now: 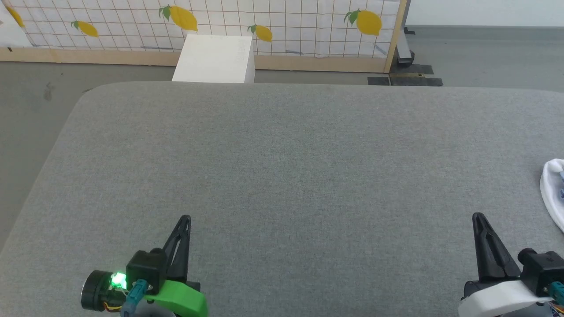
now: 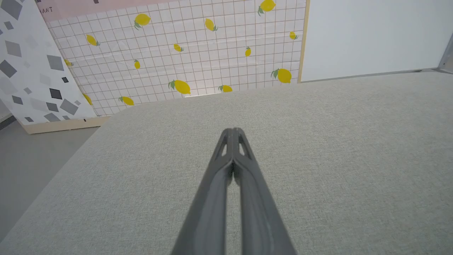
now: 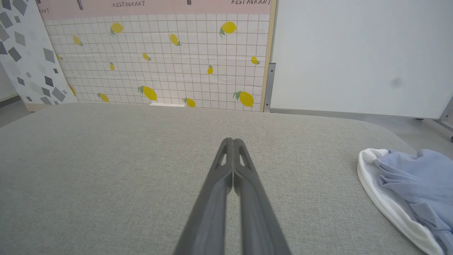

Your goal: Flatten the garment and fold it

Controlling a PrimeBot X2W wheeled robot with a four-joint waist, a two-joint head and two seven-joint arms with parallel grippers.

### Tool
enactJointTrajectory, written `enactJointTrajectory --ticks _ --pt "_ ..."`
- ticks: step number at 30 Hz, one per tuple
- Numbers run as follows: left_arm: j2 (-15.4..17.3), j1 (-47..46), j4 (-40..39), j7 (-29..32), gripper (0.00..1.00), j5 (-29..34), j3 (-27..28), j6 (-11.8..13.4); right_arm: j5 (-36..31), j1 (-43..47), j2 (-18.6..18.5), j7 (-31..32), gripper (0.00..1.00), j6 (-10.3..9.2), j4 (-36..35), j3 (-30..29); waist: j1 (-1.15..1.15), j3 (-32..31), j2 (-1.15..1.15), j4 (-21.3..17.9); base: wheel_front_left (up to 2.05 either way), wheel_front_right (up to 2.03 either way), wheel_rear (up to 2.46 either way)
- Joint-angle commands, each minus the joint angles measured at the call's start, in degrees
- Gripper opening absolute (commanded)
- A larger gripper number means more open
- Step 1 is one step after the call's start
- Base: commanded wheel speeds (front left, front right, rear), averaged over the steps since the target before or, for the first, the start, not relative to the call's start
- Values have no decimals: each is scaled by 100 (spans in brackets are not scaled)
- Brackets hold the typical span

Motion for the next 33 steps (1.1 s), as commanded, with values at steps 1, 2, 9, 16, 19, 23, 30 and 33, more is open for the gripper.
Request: enactJointTrajectory --ticks 1,2,9,16,19,23,30,33 --pt "-56 -5 -13 31 0 108 63 -29 -32 -77 3 36 0 -1 14 27 0 -1 0 0 0 0 0" --pt "-67 -5 -14 40 0 119 78 -35 -34 -82 4 41 0 -1 16 32 0 -2 0 0 0 0 0" --pt "-157 -8 -28 114 0 206 197 -81 -50 -126 5 83 0 -2 31 72 0 -7 0 0 0 0 0" --pt "-273 -12 -44 208 0 319 351 -140 -72 -182 8 136 0 -2 51 123 0 -14 0 0 0 0 0" --pt "-309 -13 -50 238 0 355 399 -158 -79 -200 8 152 0 -3 57 140 0 -16 0 0 0 0 0" --pt "-360 -14 -57 280 0 404 467 -184 -88 -224 9 176 0 -3 65 162 0 -19 0 0 0 0 0" --pt "-450 -17 -70 353 0 491 586 -230 -105 -268 11 217 0 -3 80 202 0 -24 0 1 0 0 0" --pt "-486 -18 -76 383 0 527 635 -249 -112 -286 12 234 0 -4 87 218 0 -26 0 1 0 0 0"
